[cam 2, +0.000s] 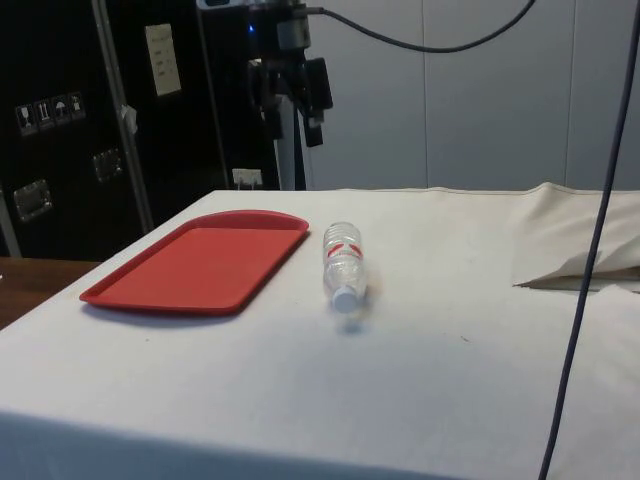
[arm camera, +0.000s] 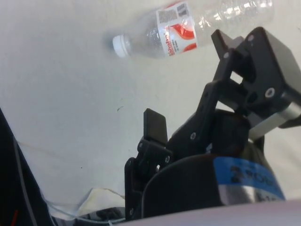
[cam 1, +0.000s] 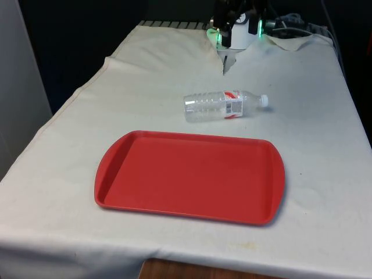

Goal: Place the bottle upright on the tray.

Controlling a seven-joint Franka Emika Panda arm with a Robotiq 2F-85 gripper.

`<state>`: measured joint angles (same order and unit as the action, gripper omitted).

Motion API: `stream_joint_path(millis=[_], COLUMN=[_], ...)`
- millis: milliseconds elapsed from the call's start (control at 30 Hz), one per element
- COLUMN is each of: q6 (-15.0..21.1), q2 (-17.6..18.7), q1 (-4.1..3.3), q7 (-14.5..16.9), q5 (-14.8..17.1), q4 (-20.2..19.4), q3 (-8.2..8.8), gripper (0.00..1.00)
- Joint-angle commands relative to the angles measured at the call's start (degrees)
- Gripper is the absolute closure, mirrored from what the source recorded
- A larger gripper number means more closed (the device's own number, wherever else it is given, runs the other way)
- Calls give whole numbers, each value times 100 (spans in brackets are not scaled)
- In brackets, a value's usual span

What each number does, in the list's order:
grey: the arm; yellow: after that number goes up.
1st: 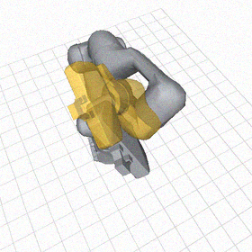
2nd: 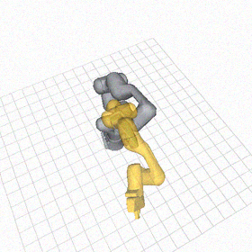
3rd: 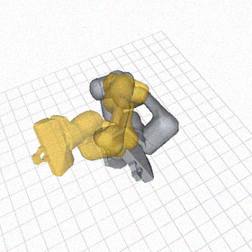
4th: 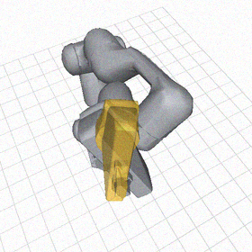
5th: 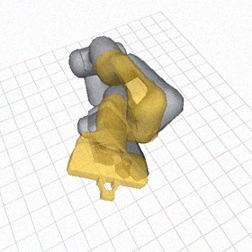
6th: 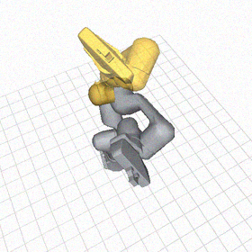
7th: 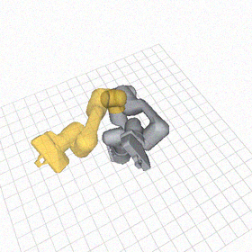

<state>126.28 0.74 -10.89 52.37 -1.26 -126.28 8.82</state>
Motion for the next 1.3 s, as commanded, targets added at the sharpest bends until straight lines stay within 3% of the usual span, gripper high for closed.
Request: stream_joint_path(millis=[0,1267], q6=[115,682], q2=[17,206], q1=[-6,-6], q7=[92,1816], q5=[-40,-46], q4=[-29,-206], q3=[0,0], gripper=[0,0])
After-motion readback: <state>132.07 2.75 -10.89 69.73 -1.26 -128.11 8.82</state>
